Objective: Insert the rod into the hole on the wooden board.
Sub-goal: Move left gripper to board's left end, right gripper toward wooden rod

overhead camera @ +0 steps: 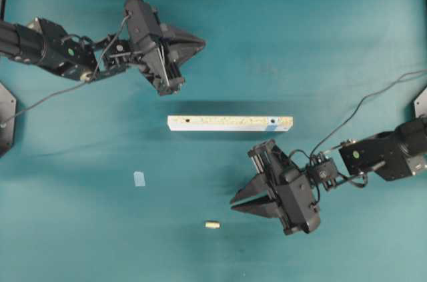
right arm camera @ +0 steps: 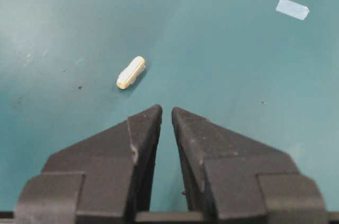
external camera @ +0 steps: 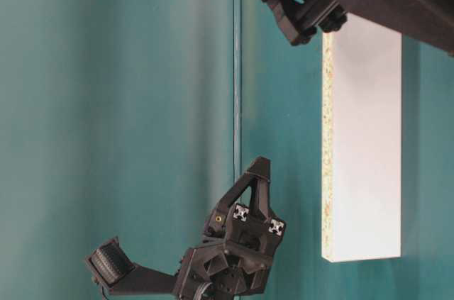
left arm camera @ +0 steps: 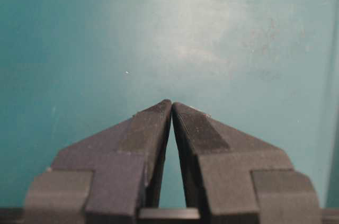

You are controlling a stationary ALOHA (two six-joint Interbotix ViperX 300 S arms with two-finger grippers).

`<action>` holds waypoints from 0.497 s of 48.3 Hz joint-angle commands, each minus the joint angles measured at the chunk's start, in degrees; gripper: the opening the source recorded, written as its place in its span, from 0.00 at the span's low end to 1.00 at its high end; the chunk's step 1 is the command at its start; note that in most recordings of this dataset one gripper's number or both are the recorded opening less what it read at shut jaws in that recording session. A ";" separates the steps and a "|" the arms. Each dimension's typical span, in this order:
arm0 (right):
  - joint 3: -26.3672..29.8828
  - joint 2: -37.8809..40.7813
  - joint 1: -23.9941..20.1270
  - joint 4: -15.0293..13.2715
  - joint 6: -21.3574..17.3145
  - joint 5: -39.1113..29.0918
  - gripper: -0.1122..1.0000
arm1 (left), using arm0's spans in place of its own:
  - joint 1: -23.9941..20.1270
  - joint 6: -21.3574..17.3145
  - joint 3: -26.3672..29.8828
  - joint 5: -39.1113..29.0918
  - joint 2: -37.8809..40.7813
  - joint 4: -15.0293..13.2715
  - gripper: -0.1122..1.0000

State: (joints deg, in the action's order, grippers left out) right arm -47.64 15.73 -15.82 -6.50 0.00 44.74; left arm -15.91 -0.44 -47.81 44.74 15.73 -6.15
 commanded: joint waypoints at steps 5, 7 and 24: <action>1.93 -1.49 -0.53 0.09 -0.88 -2.55 0.22 | 0.97 -0.18 1.67 -5.98 -5.80 2.29 0.22; 2.55 -2.02 -0.53 0.00 -1.14 -4.57 0.15 | 0.97 -0.18 1.93 -7.65 -6.59 2.29 0.18; 7.38 -5.45 -1.41 0.00 -1.58 -22.85 0.10 | 1.76 0.18 0.97 -18.19 -12.66 2.29 0.19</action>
State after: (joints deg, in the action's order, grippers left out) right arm -41.57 12.48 -16.79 -6.50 -1.49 23.82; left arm -14.68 -0.44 -47.02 27.86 5.63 -4.04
